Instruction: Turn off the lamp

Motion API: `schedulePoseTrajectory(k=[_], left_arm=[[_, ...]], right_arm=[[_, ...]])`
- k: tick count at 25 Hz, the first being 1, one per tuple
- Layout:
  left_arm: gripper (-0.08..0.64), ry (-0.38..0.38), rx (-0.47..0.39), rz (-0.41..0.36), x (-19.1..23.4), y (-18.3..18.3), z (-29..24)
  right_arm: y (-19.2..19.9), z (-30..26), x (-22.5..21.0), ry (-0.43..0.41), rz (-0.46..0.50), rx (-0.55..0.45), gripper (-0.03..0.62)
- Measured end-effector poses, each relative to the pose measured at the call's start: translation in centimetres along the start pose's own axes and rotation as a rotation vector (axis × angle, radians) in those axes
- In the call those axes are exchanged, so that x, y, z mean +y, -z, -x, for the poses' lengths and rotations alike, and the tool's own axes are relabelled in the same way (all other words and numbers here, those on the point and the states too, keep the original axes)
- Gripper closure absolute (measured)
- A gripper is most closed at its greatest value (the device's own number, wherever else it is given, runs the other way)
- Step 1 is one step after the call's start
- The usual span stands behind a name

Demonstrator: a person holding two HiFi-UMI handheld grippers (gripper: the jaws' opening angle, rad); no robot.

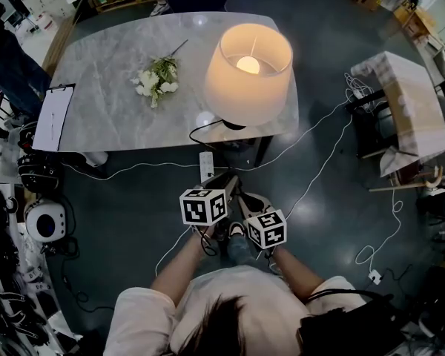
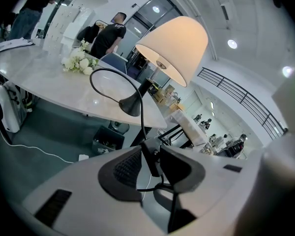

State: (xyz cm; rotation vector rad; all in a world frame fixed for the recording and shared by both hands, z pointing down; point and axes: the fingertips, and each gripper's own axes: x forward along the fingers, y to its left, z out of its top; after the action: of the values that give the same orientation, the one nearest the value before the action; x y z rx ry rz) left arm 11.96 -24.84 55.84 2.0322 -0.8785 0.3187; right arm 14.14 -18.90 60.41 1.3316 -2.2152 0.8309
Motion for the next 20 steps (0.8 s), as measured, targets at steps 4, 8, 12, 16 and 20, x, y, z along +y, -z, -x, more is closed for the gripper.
schedulePoseTrajectory(k=[4,8,12,16,20], left_arm=[[0.439,-0.005,-0.004,0.0,0.0,-0.2,0.0],[0.44,-0.009,0.0,-0.004,-0.1,-0.2,0.0],[0.446,-0.01,0.001,-0.013,-0.3,0.0,-0.1],[0.465,-0.011,-0.001,-0.024,-0.6,0.1,-0.4],[0.514,0.008,-0.019,0.031,-1.0,-0.1,-0.4]], right_arm=[[-0.1,-0.2,-0.1,-0.003,0.001,-0.003,0.577],[-0.1,-0.1,-0.2,-0.005,0.0,-0.001,0.577],[0.1,-0.1,-0.2,-0.008,0.006,0.004,0.577],[0.3,-0.1,-0.3,-0.012,0.01,0.013,0.577],[0.6,0.0,-0.4,-0.013,0.014,0.016,0.577]])
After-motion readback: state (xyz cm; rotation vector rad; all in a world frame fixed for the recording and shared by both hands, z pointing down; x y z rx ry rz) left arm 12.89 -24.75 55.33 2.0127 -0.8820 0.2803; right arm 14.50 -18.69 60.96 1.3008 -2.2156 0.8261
